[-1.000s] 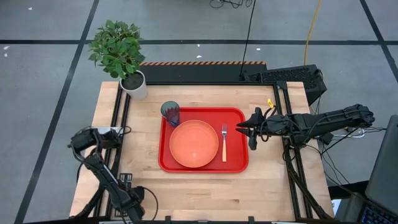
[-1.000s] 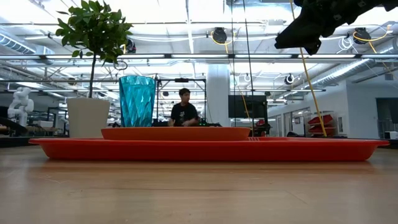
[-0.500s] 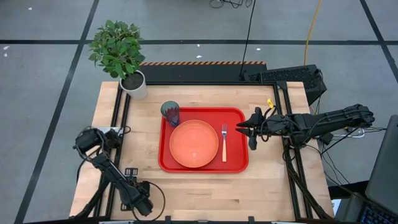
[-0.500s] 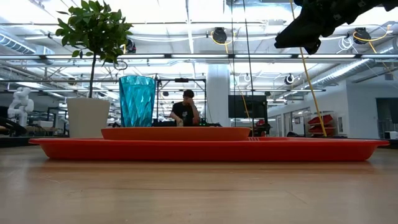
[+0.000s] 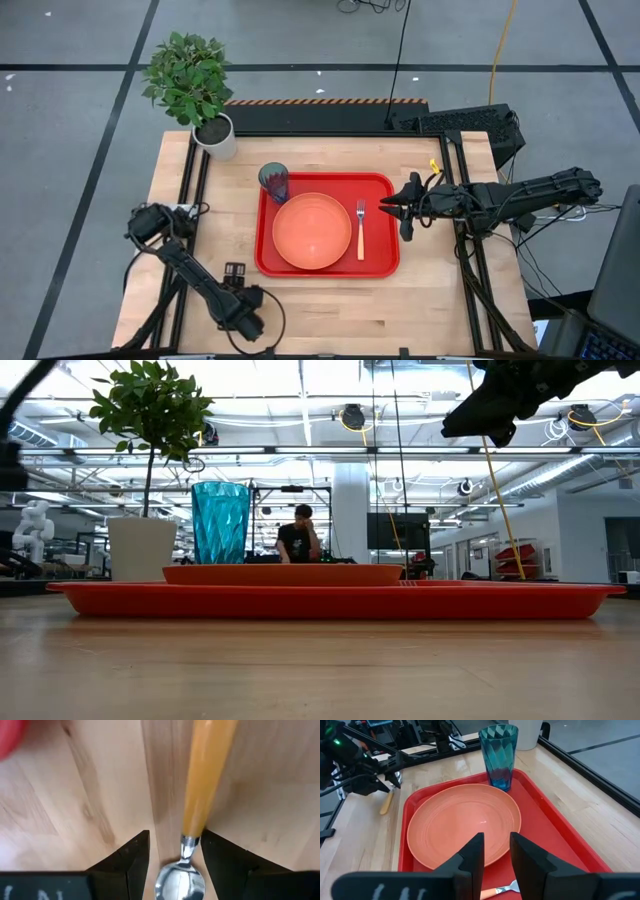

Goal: Pick and place plate/cup/fork/spoon on tray
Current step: Put the orange spoon on the red serving tray to the right of the yellow fork

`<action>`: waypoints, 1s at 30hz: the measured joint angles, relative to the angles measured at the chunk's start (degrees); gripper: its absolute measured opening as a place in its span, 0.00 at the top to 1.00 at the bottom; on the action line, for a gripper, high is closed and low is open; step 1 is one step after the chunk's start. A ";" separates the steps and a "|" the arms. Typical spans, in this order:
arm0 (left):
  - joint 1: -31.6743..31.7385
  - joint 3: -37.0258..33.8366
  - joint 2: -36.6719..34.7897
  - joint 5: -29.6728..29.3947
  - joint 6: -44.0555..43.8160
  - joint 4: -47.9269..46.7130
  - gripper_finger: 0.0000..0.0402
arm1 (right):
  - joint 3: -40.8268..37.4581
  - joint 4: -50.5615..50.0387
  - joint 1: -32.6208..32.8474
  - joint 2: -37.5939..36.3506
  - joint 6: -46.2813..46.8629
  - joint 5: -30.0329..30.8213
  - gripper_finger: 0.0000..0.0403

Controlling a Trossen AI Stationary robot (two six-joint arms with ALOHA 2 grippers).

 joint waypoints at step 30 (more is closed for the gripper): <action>2.68 -3.78 -0.61 5.62 2.37 8.00 0.86 | 0.00 0.04 -0.02 0.00 -0.21 0.02 0.79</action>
